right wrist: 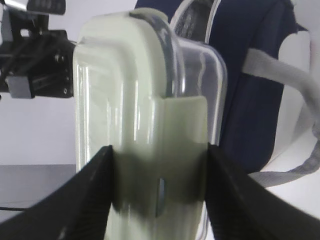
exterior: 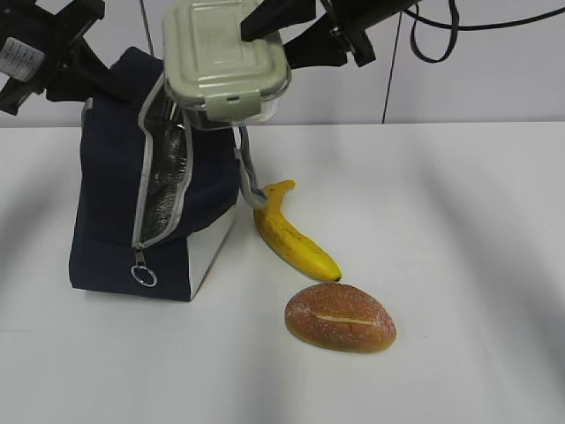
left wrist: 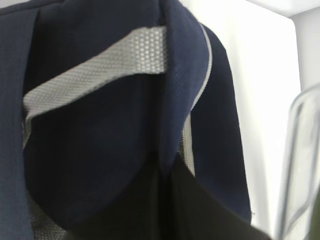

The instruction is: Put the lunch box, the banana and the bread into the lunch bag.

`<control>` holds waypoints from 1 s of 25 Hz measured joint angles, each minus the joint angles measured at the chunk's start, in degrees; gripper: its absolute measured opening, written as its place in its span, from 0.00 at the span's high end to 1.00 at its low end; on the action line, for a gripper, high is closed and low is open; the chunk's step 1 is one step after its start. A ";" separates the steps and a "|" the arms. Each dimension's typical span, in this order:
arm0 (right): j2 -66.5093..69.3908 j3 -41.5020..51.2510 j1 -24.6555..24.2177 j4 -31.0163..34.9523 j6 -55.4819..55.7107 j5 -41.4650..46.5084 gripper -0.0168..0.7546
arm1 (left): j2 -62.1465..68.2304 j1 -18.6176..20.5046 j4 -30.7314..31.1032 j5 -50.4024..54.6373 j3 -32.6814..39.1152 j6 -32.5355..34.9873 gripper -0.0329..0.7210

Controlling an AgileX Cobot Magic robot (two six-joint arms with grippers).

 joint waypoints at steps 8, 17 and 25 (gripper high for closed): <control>0.00 0.00 4.44 -9.57 1.56 0.60 0.48 | 0.00 0.00 0.00 0.06 0.00 0.00 0.96; 3.34 -0.04 4.97 -12.70 4.95 -0.17 0.48 | 0.00 0.00 -0.25 0.70 0.00 0.00 0.96; 4.01 -2.11 9.75 -23.67 12.53 -6.22 0.48 | 0.00 0.00 -0.50 1.46 0.00 0.00 0.96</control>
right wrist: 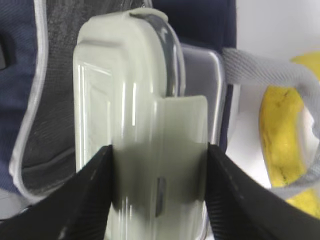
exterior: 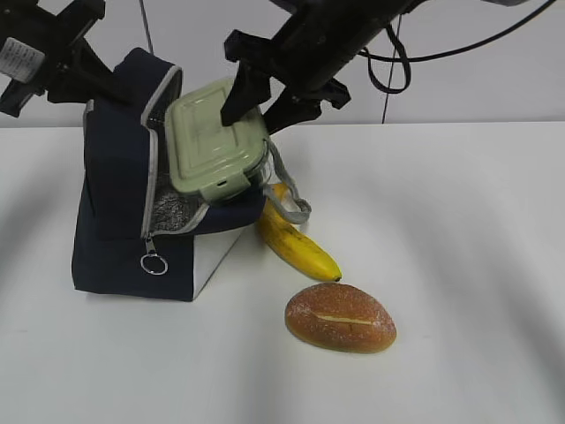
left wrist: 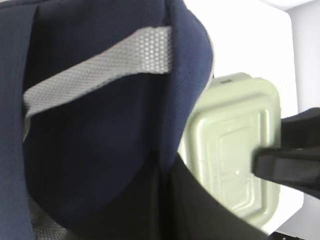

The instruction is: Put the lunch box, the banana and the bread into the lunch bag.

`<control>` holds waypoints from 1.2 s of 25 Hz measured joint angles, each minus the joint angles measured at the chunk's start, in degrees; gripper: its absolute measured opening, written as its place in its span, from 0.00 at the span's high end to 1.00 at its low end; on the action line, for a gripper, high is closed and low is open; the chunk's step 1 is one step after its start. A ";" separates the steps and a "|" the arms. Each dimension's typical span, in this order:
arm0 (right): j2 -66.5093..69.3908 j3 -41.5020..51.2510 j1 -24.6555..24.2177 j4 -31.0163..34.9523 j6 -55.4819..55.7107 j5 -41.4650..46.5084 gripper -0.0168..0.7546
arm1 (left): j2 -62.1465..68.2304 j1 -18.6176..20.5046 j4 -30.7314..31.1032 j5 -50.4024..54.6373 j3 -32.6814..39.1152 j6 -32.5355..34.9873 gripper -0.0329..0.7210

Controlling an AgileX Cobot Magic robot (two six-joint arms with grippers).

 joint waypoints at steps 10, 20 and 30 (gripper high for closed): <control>6.43 -7.88 8.23 -9.81 8.07 -3.02 0.48 | 0.00 0.00 0.05 0.50 0.00 0.00 0.96; 14.38 -9.40 10.43 -5.09 7.51 -11.42 0.48 | 0.14 0.00 0.46 -0.35 0.00 0.00 0.96; 16.72 -12.21 10.43 -4.45 4.82 -8.80 0.30 | 0.14 0.00 1.25 -0.58 0.00 0.07 0.96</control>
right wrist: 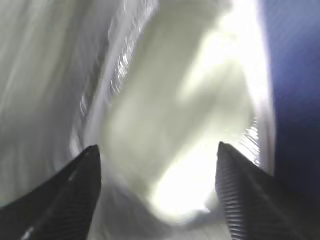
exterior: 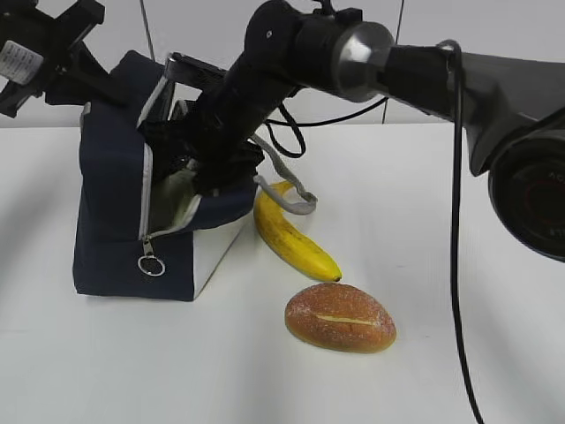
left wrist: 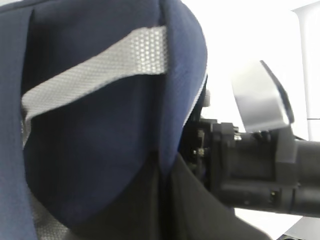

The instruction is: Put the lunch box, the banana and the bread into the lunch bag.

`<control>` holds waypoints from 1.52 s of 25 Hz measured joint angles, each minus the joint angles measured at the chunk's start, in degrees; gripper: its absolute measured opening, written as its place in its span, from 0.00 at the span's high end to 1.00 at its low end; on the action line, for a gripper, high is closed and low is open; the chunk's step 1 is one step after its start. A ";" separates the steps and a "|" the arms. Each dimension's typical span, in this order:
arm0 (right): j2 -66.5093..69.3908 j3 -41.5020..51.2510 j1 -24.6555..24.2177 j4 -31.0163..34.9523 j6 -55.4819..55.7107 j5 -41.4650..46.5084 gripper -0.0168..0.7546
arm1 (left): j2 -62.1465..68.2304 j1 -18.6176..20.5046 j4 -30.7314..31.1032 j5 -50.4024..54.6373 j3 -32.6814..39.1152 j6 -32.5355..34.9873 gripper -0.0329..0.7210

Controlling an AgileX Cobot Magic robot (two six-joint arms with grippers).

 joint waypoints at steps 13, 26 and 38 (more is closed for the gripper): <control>-1.81 -17.75 -1.02 -12.55 -0.39 16.29 0.27 | 0.00 0.00 0.55 0.22 0.00 0.13 0.96; -20.23 5.13 -1.68 -26.80 -3.88 16.58 0.27 | 0.00 0.00 0.88 0.22 0.00 0.13 0.96; -25.79 26.85 -4.44 -27.44 -15.07 10.69 0.27 | 0.00 0.00 2.22 0.28 0.00 0.13 0.96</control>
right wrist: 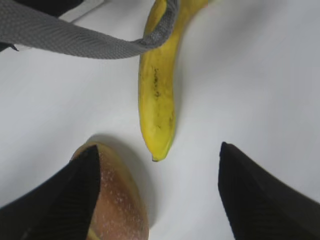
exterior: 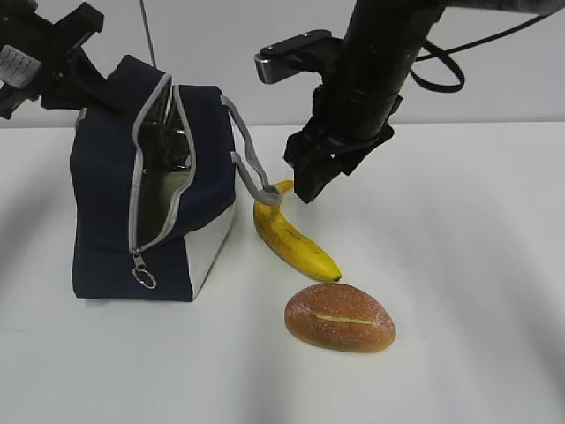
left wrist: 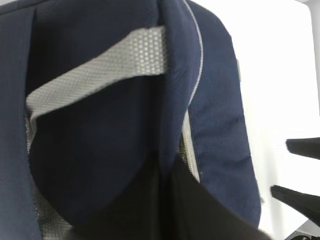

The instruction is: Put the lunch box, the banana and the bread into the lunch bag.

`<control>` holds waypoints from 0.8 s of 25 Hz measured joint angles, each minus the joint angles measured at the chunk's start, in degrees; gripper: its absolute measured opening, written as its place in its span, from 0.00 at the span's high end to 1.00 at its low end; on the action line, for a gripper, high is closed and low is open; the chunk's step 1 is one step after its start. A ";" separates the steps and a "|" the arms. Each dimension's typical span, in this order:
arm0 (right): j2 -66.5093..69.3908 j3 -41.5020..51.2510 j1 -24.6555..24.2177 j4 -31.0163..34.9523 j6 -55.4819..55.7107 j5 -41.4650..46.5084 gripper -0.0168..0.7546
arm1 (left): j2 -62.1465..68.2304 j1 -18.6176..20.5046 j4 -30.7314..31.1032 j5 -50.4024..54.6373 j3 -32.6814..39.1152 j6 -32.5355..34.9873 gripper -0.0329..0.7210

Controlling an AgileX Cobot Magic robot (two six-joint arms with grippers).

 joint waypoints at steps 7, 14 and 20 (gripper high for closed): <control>1.30 6.38 0.00 2.31 -3.00 -12.42 0.27 | 0.00 0.00 0.85 0.02 0.00 0.00 0.96; 8.11 6.64 0.00 5.58 -5.66 -17.27 0.27 | 0.00 0.00 0.90 0.24 0.00 0.00 0.96; 11.34 6.52 0.00 6.24 -5.94 -21.27 0.27 | 0.00 0.00 0.90 0.37 0.00 0.00 0.96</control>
